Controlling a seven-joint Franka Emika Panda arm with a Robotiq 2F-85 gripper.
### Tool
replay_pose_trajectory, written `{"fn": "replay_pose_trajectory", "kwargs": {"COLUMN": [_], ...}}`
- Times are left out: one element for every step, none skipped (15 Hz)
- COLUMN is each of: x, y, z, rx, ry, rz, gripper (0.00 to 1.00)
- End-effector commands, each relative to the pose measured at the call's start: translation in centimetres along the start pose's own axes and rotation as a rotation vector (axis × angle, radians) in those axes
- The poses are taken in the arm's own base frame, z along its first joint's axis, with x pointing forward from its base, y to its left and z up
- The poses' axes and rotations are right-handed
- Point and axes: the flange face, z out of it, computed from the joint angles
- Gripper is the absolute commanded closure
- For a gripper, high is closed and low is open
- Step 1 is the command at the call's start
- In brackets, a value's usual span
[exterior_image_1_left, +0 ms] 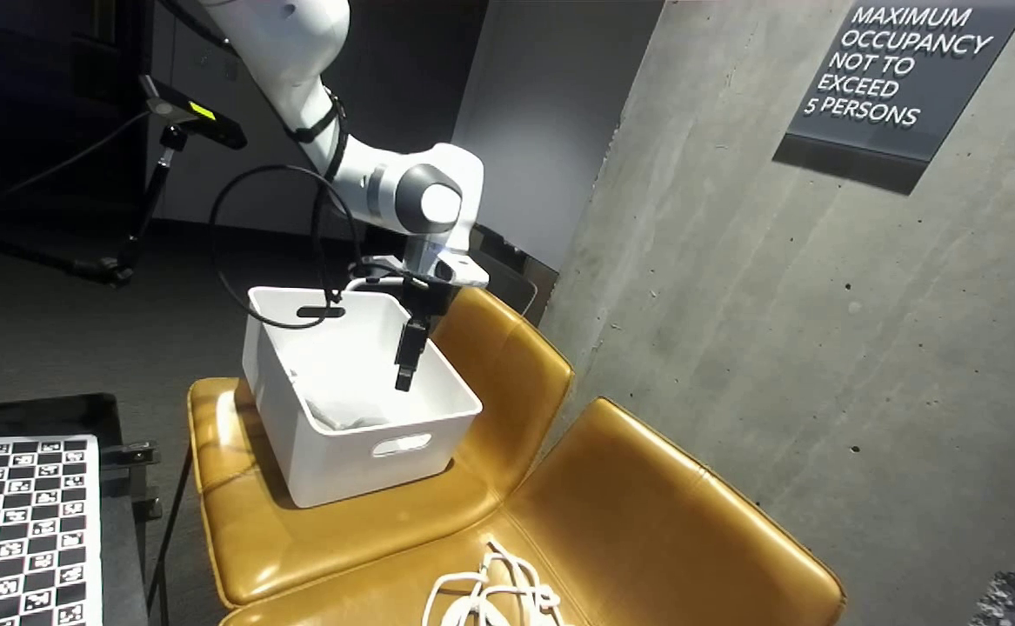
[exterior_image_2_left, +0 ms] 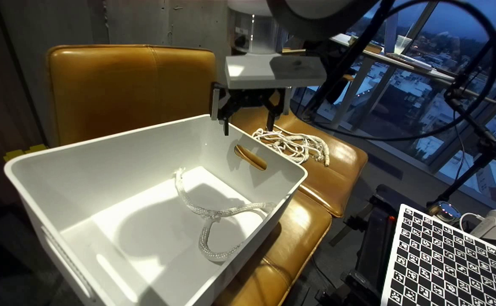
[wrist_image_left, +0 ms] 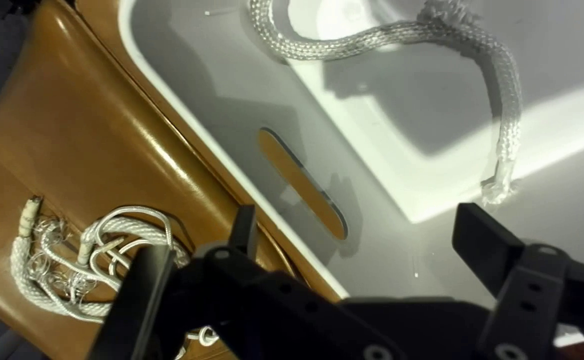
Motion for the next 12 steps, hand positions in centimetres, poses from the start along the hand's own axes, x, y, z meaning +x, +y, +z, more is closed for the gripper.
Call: {"fn": "replay_pose_trajectory", "kwargs": {"x": [-0.1,0.1,0.4,0.8,1.1,1.4,1.5,1.5,1.5,1.2,1.0,0.8], "y": [2.2,2.9,3.6,4.2,4.7,5.1,5.4,5.6,5.7,5.5,5.4,5.1], "z": [-1.2,-0.5,0.2,1.1,2.0,3.0,3.9,4.7,5.4,6.0,6.4,6.9], "rx": [-0.021,-0.023,-0.03,-0.04,-0.047,-0.051,-0.052,-0.049,-0.045,-0.04,-0.037,-0.033], "ry": [-0.014,-0.005,0.006,0.013,0.022,0.03,0.038,0.047,0.053,0.059,0.064,0.067], "rz": [-0.067,-0.09,-0.105,-0.118,-0.132,-0.143,-0.152,-0.162,-0.173,-0.182,-0.189,-0.191], "gripper": [0.0,0.0,0.0,0.0,0.0,0.0,0.0,0.0,0.0,0.04,0.26,0.29]}}
